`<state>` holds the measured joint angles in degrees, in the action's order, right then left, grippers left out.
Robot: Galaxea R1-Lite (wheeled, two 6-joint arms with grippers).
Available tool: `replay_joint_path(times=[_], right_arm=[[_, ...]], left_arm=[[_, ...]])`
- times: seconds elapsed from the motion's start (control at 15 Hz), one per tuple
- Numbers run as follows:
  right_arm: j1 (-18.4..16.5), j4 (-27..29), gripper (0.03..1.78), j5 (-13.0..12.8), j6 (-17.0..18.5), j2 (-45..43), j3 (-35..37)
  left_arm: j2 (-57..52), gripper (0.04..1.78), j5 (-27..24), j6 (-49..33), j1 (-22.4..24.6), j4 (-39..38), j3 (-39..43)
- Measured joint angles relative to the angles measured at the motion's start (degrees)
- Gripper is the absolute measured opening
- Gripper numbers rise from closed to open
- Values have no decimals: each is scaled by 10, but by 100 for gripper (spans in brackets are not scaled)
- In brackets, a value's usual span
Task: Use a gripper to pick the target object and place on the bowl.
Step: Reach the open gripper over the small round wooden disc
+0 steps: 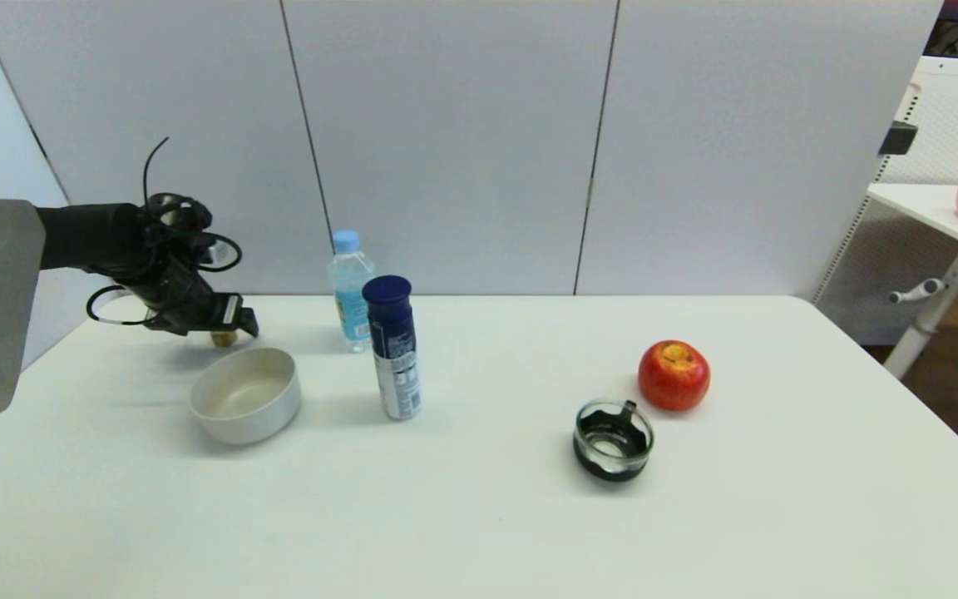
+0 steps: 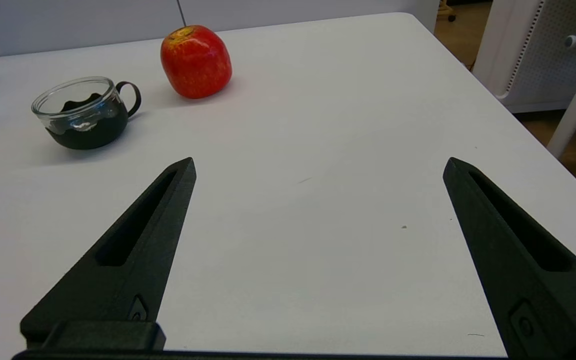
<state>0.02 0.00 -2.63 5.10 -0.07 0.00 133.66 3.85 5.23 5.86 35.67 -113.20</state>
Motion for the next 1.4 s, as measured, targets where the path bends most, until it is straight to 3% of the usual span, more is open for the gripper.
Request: replay_joint_path(times=[0.47,1.4], right_arm=[[0,0,171,0,0,0,0],[0,0,171,0,0,0,0]], left_arm=[[0,171,-31,-57,0,-1,0],[-8,171,-28,-58,1,15,0]])
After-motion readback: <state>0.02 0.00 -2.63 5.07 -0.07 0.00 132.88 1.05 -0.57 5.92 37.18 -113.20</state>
